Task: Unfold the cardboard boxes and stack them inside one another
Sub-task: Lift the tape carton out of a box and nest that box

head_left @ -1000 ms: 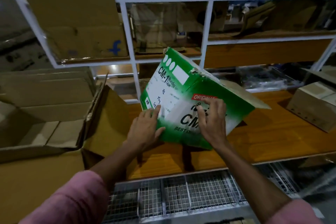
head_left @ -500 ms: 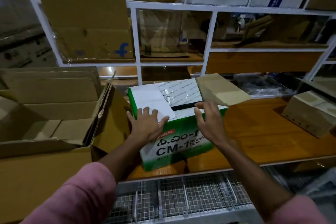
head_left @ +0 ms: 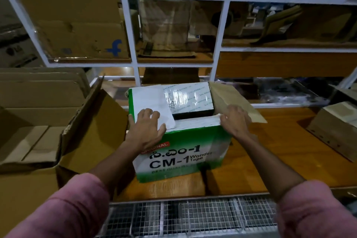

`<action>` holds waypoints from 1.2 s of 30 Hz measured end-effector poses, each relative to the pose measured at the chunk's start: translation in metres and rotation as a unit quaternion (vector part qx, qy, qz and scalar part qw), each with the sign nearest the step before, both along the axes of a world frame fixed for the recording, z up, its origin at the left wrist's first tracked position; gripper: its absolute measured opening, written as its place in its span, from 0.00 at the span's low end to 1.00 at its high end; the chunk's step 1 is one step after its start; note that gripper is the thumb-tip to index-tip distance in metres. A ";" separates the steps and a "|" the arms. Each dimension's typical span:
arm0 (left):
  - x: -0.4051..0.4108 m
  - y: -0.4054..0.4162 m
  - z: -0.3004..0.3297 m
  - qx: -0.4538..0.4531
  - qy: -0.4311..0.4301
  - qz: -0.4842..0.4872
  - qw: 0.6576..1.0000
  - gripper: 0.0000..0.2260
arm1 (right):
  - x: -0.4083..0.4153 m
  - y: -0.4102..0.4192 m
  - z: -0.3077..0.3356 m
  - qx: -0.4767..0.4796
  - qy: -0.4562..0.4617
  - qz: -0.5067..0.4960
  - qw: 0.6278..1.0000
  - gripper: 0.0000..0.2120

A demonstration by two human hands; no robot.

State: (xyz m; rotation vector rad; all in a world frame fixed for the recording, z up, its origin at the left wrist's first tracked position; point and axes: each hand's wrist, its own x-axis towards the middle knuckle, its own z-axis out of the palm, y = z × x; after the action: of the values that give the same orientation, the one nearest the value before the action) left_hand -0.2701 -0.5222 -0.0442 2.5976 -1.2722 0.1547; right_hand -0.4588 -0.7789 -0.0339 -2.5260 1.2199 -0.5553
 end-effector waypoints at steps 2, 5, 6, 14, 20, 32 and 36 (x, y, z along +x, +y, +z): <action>-0.003 -0.018 0.000 -0.002 -0.003 -0.006 1.000 0.24 | 0.000 -0.025 0.002 0.051 -0.011 -0.024 0.998 0.20; -0.011 -0.045 0.000 -0.003 -0.009 -0.018 1.000 0.26 | -0.009 -0.060 0.000 0.071 0.016 -0.034 0.997 0.18; -0.012 -0.053 0.000 -0.002 -0.010 -0.020 1.000 0.27 | -0.014 -0.071 -0.001 0.064 0.015 -0.036 0.997 0.17; -0.032 -0.110 -0.003 0.016 -0.018 -0.032 0.999 0.28 | -0.048 -0.122 -0.006 0.032 0.030 -0.069 0.997 0.20; -0.040 -0.117 -0.004 0.017 -0.021 -0.030 0.999 0.29 | -0.063 -0.127 -0.008 0.029 0.061 -0.045 0.997 0.18; -0.054 -0.095 0.001 0.040 -0.027 -0.039 0.998 0.30 | -0.094 -0.087 0.013 0.018 0.085 -0.082 0.993 0.03; -0.069 -0.099 0.012 0.029 -0.021 -0.098 0.995 0.26 | -0.082 -0.065 0.011 -0.094 0.077 -0.044 0.992 0.13</action>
State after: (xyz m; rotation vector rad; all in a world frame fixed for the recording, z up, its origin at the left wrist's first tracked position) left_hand -0.3388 -0.6212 -0.0324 2.5098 -1.5581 0.1380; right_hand -0.5413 -0.8437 -0.0227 -2.7256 1.4000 -0.5272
